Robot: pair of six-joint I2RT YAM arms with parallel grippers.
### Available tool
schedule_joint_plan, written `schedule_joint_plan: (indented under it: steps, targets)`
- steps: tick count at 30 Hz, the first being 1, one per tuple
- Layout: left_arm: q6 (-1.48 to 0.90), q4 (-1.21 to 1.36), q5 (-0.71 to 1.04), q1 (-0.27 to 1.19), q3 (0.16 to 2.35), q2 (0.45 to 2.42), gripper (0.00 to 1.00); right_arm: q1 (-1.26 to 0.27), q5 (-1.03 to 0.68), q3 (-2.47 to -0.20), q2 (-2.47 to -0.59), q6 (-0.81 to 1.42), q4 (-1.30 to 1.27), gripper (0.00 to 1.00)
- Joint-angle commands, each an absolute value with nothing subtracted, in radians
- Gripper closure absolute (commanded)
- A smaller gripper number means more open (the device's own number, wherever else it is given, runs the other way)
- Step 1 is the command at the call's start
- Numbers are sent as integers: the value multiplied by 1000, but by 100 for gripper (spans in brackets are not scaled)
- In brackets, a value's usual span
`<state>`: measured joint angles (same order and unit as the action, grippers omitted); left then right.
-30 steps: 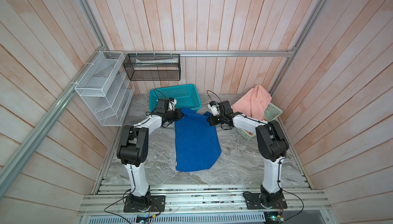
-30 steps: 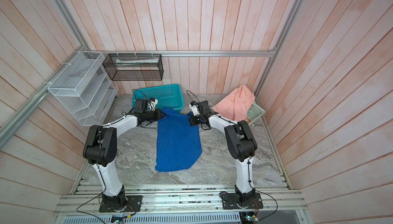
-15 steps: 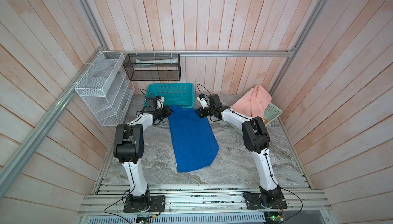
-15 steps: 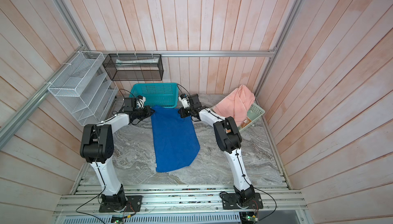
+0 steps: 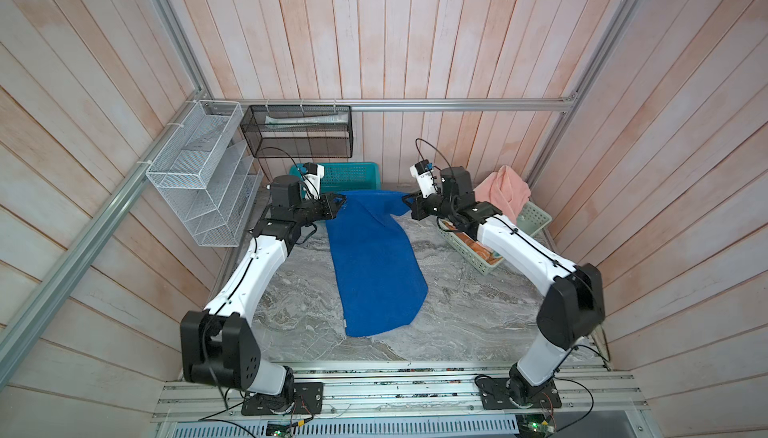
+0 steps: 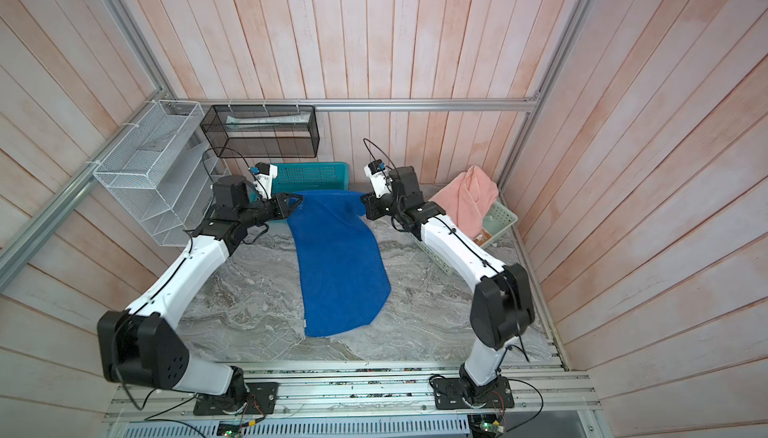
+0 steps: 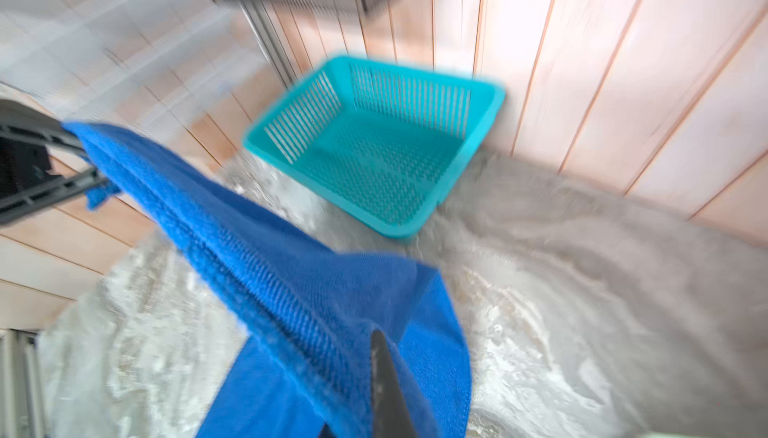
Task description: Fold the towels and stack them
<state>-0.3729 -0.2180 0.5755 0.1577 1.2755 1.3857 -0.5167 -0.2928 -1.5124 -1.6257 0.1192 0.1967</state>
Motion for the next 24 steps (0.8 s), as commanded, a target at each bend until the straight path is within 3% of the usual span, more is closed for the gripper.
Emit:
schedule_joint_plan:
  steps: [1,7,13,19,24]
  targets:
    - [-362,-345,506,177,1324,1262,100,-519,-126,-1493,-1475,91,331,100]
    - [-364,-552,386,378,1563,1114,100,-607,22,-1679,-1272,26,549,100]
    - [-399,-679,291,607,1814,1085,100,-748,159,-2029,-1229,-6,775,100]
    - [-456,-693,374,628,1952,1102,100,-798,163,-2382,-1315,4,982,100]
    - [-429,-845,295,629,2129,1202,100,-799,236,-2422,-1337,-12,990,100]
